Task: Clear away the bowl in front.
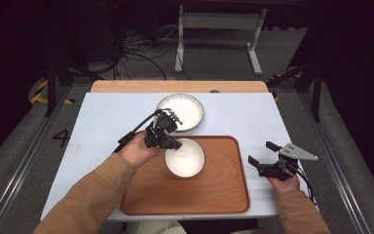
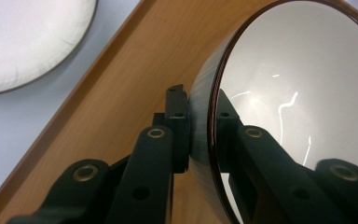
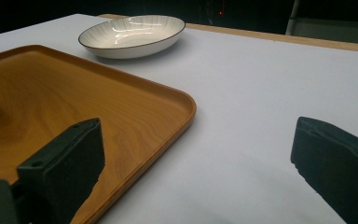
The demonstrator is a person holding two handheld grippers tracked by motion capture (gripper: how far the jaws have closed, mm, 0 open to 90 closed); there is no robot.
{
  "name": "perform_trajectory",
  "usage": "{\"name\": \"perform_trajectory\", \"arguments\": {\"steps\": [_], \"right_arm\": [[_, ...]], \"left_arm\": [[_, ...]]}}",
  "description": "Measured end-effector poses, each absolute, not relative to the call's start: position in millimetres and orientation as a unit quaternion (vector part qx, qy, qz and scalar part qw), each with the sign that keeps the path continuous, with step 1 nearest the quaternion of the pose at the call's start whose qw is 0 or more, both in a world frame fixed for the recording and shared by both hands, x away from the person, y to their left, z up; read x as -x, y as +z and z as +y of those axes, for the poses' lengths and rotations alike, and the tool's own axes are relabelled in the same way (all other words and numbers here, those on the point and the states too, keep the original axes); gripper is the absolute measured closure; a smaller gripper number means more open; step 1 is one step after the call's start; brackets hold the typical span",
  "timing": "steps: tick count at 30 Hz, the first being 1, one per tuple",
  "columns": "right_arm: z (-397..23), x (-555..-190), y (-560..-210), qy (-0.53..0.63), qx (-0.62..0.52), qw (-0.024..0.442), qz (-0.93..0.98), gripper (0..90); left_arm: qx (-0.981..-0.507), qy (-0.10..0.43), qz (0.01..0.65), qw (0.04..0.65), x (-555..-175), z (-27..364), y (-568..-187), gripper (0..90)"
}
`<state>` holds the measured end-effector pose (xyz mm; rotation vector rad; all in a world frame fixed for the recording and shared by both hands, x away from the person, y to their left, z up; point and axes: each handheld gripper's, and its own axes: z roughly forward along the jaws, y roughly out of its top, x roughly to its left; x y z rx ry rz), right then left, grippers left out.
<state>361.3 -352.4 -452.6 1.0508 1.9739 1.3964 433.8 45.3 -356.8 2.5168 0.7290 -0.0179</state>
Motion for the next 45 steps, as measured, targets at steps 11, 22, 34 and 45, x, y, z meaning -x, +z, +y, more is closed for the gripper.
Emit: {"name": "perform_trajectory", "arguments": {"steps": [11,22,34,45], "right_arm": [[-352.3,-361.3,-452.6,0.513,-0.386,0.25,0.725,3.3],[-352.3,-361.3,-452.6,0.513,-0.386,0.25,0.725,3.3],[-352.4,-361.3,-452.6,0.513,-0.386,0.249,0.725,3.3],[-352.5,-361.5,-452.7,0.513,-0.385,0.25,0.726,3.3]], "left_arm": [[-0.934,-0.009,0.267,0.235,-431.5,36.4,-375.5,82.3],[-0.94,-0.012,0.264,0.218,-432.1,31.2,-385.5,82.3],[-0.939,-0.021,0.264,0.219,-435.4,30.6,-392.9,82.2],[-0.94,-0.031,0.263,0.217,-439.6,34.4,-397.5,81.6]]}}
